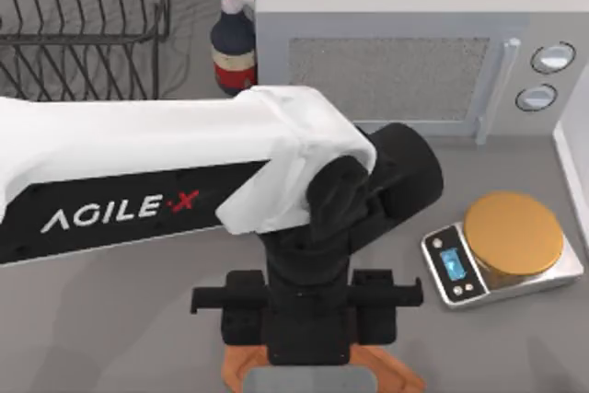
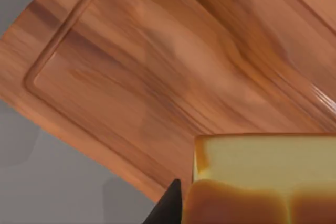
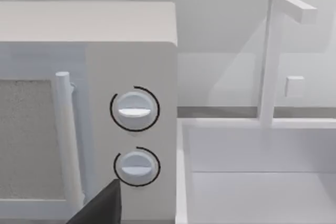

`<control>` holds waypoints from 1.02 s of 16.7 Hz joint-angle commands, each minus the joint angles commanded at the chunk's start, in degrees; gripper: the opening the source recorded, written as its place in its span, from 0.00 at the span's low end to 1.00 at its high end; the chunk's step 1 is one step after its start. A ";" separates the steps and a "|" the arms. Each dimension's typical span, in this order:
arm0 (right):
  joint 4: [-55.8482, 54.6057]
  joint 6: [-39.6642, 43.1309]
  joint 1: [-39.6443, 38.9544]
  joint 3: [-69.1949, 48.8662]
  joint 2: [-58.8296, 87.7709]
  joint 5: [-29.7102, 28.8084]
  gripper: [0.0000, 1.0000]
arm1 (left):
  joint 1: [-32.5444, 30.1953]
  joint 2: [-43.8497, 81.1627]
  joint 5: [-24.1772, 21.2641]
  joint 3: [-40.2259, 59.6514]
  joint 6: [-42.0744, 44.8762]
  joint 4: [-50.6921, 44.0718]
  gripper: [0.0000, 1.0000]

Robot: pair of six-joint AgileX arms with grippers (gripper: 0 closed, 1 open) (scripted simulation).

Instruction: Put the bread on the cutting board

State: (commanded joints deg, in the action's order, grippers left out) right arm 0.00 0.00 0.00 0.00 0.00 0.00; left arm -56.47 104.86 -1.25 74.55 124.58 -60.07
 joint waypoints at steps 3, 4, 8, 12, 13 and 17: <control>0.00 0.00 0.00 0.00 0.00 0.00 1.00 | 0.05 0.47 -0.06 -1.04 -0.14 1.68 0.00; 0.00 0.00 0.00 0.00 0.00 0.00 1.00 | 0.08 0.73 -0.04 -1.47 -0.19 2.39 0.00; 0.00 0.00 0.00 0.00 0.00 0.00 1.00 | 0.03 1.74 0.05 -3.02 -0.17 4.79 0.00; 0.00 0.00 0.00 0.00 0.00 0.00 1.00 | -0.22 2.29 0.06 -4.32 0.03 7.50 0.00; 0.00 0.00 0.00 0.00 0.00 0.00 1.00 | -0.25 2.48 0.08 -4.67 0.06 8.20 0.00; 0.00 0.00 0.00 0.00 0.00 0.00 1.00 | -0.23 3.74 0.12 -5.99 0.09 9.55 0.00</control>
State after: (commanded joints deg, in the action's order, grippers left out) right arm 0.00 0.00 0.00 0.00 0.00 0.00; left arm -56.70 108.60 -1.13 68.55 124.68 -50.52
